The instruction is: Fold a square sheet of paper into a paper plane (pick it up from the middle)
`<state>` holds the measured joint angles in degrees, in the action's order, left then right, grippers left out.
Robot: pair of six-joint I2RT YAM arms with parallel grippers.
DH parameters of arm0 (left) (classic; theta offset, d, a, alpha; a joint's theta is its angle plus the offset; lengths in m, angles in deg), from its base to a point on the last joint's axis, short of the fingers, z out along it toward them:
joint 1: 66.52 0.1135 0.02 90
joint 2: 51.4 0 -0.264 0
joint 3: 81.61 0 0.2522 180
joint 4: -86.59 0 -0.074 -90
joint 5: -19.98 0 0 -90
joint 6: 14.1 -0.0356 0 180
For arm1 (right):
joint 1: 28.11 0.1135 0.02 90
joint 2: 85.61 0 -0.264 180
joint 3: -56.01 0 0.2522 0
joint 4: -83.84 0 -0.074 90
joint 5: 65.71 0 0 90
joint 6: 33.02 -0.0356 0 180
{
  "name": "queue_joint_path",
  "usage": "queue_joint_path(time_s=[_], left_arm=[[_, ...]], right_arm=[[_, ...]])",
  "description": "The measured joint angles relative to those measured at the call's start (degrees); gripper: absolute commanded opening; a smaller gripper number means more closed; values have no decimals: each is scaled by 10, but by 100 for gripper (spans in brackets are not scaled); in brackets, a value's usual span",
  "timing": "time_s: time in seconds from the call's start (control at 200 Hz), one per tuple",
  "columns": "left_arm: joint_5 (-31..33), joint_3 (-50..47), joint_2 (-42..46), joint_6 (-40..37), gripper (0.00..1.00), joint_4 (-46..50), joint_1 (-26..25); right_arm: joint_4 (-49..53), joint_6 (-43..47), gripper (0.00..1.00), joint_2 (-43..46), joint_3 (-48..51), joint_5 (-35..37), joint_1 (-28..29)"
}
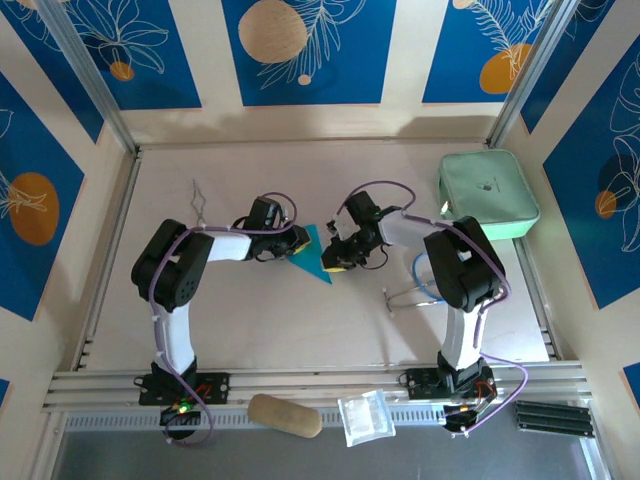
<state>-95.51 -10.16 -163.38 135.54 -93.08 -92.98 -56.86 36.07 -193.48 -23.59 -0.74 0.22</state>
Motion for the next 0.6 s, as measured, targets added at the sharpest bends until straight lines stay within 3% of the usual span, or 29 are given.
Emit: queue_joint_path(time_s=[0.285,0.595], left_arm=[[0,-4,0,0,19,-3,0],[0,-9,0,1,19,-7,0]], right_arm=[[-17,-38,26,24,39,6,-16],[-17,-35,18,-4,37,-5,-5]])
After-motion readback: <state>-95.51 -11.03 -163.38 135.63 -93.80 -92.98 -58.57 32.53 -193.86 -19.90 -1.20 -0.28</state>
